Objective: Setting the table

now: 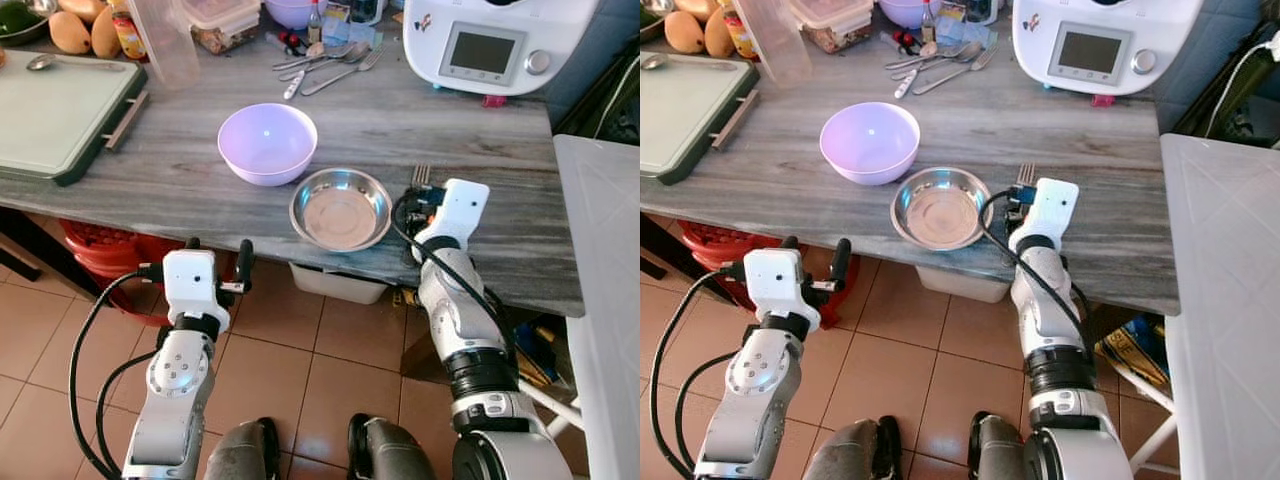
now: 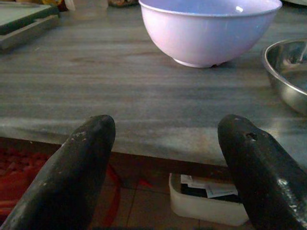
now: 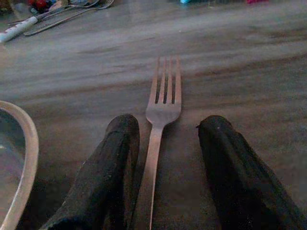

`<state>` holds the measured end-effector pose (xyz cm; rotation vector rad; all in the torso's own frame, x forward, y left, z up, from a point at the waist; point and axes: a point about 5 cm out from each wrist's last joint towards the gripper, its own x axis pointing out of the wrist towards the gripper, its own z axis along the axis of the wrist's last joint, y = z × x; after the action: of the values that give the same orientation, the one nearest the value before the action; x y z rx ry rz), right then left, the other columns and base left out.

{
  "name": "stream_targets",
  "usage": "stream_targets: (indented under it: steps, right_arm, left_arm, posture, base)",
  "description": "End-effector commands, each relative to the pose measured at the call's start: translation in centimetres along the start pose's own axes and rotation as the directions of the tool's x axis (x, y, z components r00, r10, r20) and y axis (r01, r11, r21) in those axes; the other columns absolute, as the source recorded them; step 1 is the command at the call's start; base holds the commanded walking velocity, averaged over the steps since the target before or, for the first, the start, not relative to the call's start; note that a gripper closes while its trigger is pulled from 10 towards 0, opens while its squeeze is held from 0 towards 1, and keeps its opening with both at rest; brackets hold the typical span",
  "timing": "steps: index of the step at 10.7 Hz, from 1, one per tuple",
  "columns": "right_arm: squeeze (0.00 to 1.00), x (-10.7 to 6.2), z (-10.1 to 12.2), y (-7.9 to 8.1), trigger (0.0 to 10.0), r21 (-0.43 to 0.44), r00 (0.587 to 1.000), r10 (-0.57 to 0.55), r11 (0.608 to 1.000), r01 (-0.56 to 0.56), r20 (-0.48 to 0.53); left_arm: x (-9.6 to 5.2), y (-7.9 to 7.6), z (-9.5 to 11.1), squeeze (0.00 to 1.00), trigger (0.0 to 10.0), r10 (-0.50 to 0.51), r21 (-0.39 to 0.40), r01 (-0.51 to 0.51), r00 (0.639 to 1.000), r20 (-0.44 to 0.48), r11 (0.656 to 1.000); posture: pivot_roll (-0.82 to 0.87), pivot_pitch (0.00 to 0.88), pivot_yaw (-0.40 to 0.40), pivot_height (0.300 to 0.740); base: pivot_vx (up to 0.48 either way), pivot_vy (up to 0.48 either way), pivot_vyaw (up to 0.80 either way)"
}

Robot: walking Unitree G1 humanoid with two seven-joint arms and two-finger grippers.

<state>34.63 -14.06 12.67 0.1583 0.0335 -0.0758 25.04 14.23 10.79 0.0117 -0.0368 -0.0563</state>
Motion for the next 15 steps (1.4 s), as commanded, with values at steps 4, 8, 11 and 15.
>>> stream_targets:
  steps: [4,8,11,15]
  right_arm:
    - [0.00,0.1,-0.7,-0.6,0.0,-0.010,0.999,-0.014,1.000,0.014,-0.046]
    - [0.00,-0.3,-2.6,-1.3,0.0,0.029,0.985,-0.024,0.999,0.029,-0.171]
    - [0.00,-0.8,-3.1,-0.9,0.0,0.050,0.981,-0.001,0.999,0.011,-0.194]
    - [0.00,-1.5,-3.6,-0.6,0.0,0.057,0.976,0.027,0.998,-0.015,-0.217]
  left_arm:
    - [-0.1,0.0,0.1,0.00,10.0,-0.006,0.006,0.006,1.000,-0.001,1.000]
    - [-0.1,0.0,0.1,0.00,10.0,-0.006,0.007,0.006,1.000,-0.002,1.000]
    - [-0.1,-0.1,0.2,0.00,10.0,-0.007,0.006,0.007,1.000,0.001,1.000]
    - [-0.1,-0.2,0.2,0.00,10.0,-0.007,0.003,0.007,1.000,0.001,1.000]
  posture:
    - [0.01,0.193,0.015,0.740]
    - [0.01,0.195,0.014,0.740]
    - [0.01,0.195,0.013,0.740]
    - [0.00,0.198,0.011,0.740]
  base:
    - [0.000,0.000,0.00]
    - [0.000,0.000,0.00]
    - [0.000,0.000,0.00]
    - [0.000,0.000,0.00]
